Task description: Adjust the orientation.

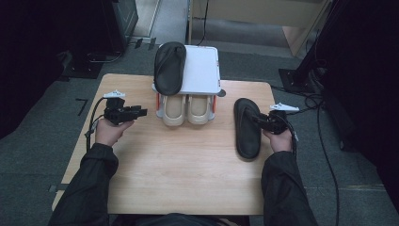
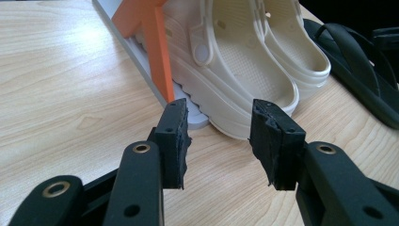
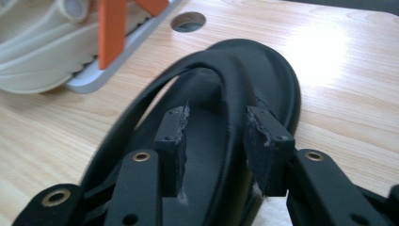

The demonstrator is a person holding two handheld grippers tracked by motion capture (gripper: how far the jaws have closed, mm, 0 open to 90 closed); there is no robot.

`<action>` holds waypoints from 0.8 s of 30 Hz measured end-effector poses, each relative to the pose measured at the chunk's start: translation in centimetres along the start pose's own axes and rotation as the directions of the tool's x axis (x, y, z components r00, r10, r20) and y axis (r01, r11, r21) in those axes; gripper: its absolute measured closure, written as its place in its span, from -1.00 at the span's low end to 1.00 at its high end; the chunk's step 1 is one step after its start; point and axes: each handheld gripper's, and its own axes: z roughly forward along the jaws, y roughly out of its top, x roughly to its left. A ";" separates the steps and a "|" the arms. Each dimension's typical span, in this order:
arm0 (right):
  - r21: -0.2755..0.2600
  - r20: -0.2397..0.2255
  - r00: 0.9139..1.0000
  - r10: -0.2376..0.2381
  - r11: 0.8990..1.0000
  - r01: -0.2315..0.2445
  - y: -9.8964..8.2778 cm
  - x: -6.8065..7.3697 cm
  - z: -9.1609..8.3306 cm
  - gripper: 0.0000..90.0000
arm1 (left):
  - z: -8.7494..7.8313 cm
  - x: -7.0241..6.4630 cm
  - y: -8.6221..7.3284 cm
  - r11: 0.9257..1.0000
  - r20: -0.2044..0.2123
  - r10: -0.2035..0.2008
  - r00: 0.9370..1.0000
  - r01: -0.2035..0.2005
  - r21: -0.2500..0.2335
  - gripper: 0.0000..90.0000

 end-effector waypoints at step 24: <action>0.079 0.079 0.993 0.084 0.993 -0.090 -0.4 -0.1 2.4 0.60 | 0.2 0.1 -0.1 1.000 -0.001 -0.001 1.000 0.001 0.003 0.27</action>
